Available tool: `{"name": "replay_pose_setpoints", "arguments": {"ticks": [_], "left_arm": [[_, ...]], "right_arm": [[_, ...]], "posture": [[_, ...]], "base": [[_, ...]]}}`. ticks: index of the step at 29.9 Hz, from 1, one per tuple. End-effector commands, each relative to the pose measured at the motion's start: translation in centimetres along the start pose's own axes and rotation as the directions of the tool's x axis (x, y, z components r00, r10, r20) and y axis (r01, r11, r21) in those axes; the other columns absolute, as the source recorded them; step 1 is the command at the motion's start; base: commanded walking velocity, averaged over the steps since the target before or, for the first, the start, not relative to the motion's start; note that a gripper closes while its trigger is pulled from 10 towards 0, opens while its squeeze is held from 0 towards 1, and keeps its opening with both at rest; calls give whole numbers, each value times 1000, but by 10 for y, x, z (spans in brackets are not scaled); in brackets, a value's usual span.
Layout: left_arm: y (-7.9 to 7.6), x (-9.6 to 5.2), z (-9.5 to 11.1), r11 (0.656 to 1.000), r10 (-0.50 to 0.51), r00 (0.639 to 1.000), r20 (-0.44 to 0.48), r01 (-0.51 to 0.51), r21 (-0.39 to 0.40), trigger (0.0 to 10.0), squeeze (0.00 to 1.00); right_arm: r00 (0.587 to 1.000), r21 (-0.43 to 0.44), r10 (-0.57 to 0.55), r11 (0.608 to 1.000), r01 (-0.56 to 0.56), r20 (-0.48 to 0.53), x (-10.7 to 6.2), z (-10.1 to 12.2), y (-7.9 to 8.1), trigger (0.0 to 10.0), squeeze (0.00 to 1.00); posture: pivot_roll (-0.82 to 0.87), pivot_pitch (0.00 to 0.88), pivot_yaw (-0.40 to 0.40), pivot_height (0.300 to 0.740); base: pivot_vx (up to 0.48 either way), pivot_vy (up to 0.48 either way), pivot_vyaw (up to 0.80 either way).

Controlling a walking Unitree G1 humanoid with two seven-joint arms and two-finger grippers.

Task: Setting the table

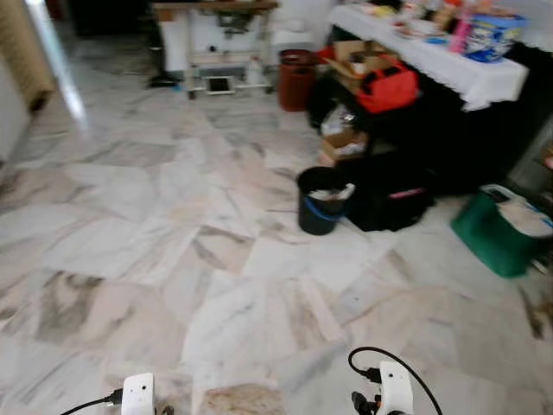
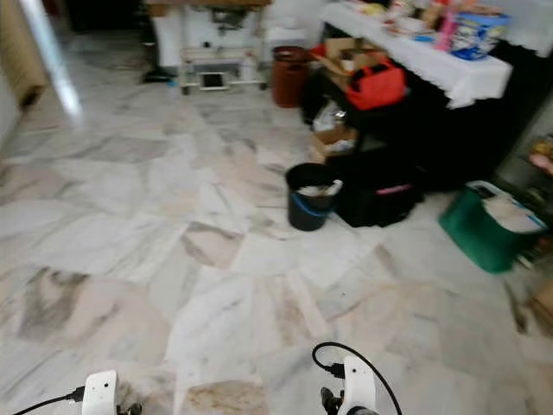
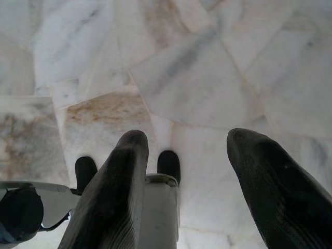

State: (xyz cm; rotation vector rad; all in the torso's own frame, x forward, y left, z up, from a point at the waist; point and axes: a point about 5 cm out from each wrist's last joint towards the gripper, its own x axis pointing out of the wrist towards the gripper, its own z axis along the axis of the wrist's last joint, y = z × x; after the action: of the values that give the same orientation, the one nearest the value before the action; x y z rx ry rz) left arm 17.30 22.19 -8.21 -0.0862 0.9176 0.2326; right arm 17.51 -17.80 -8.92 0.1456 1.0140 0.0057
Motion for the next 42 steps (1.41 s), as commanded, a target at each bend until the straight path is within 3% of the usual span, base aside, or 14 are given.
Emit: {"name": "replay_pose_setpoints", "arguments": {"ticks": [1, 14, 18, 30, 33, 39, 42], "left_arm": [[-1, 0, 1, 1000, -4, 1000, -1, 4, 17, 10000, 0], [-2, 0, -2, 999, -10, 1000, -11, 11, 41, 10000, 0], [-5, -1, -6, 996, -24, 999, -26, 26, 80, 10000, 0], [-4, -1, -7, 977, -30, 999, -42, 38, 208, 10000, 0], [-5, -1, -7, 985, -32, 999, -35, 38, 171, 10000, 0], [-6, -1, -8, 982, -33, 999, -37, 40, 183, 10000, 0], [-7, -1, -7, 982, -36, 999, -32, 41, 187, 10000, 0]], "right_arm": [[1000, -16, -1, 1000, 1, 3, 1, 4, 1, 10000, 0], [1000, -27, -8, 1000, 8, 2, 1, 8, -1, 10000, 0], [1000, -40, -1, 999, 1, 8, 3, 12, 5, 10000, 0], [1000, -42, -18, 999, 18, -5, 0, 5, -2, 10000, 0], [1000, -43, -22, 999, 22, -6, 0, 4, -5, 10000, 0], [1000, -46, -29, 999, 28, -11, -1, 2, -8, 10000, 0], [1000, -49, -21, 999, 20, -11, 0, 1, -1, 10000, 0]], "posture": [[119, 0, -63, 740], [115, 0, -65, 740], [117, 0, -66, 740], [117, 0, -66, 740], [114, 0, -67, 740], [118, 0, -72, 740], [116, 0, -72, 740]], "base": [[0, 0, -638], [0, 0, -638], [0, 0, -638], [0, -83, -630], [0, -238, -629], [0, 0, -629], [0, 0, -631]]}}
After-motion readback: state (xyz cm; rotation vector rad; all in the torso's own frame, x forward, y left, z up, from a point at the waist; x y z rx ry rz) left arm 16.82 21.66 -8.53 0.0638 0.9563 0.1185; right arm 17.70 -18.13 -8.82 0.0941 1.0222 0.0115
